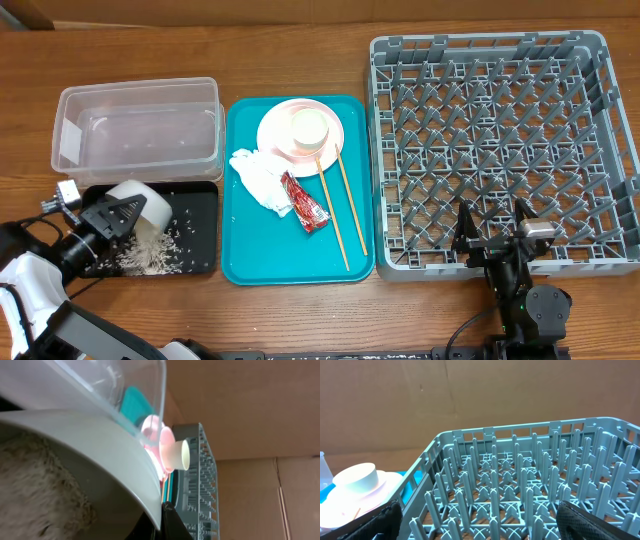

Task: Sort waste into correct bins and load items into the dishwasher
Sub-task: 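Tip the bowl with the left gripper to dump rice onto the black tray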

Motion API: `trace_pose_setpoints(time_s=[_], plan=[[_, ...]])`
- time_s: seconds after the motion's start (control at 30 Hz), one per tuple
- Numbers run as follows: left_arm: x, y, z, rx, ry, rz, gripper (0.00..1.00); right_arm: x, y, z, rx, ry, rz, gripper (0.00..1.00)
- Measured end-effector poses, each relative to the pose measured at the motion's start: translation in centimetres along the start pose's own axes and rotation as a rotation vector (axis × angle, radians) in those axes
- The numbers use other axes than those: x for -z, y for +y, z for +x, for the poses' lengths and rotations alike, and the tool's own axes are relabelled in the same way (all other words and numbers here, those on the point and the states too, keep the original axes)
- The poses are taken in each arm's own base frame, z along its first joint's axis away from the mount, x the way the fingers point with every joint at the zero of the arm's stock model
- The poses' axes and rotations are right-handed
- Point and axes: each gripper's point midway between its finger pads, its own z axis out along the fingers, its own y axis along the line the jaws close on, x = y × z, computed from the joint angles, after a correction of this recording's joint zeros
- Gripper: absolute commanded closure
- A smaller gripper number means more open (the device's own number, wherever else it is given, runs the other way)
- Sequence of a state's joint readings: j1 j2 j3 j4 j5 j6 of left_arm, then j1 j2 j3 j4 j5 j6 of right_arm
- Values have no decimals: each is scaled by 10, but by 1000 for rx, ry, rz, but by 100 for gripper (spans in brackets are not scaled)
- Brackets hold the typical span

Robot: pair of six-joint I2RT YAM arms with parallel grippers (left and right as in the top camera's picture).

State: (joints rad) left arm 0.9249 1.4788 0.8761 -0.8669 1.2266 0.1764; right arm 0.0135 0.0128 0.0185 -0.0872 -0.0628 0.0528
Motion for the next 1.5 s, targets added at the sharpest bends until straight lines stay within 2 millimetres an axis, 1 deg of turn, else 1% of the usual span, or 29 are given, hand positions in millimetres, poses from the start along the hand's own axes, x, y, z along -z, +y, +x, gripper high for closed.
trace_pose_setpoints(time_s=[0.17, 0.53, 0.67, 0.9, 1.17, 1.3, 1.5], plan=[[0, -6, -8, -38, -24, 39, 96, 0, 0, 0, 0, 0, 0, 0], [3, -30, -19, -72, -60, 183, 96, 0, 0, 0, 0, 0, 0, 0], [5, -35, -20, -46, -63, 212, 96, 0, 0, 0, 0, 0, 0, 0], [17, -42, -26, -5, -98, 273, 96, 0, 0, 0, 0, 0, 0, 0], [21, -45, -24, 74, -98, 302, 96, 0, 0, 0, 0, 0, 0, 0], [21, -46, -25, 57, -101, 306, 96, 0, 0, 0, 0, 0, 0, 0], [21, -47, -18, 143, -87, 314, 96, 0, 0, 0, 0, 0, 0, 0]])
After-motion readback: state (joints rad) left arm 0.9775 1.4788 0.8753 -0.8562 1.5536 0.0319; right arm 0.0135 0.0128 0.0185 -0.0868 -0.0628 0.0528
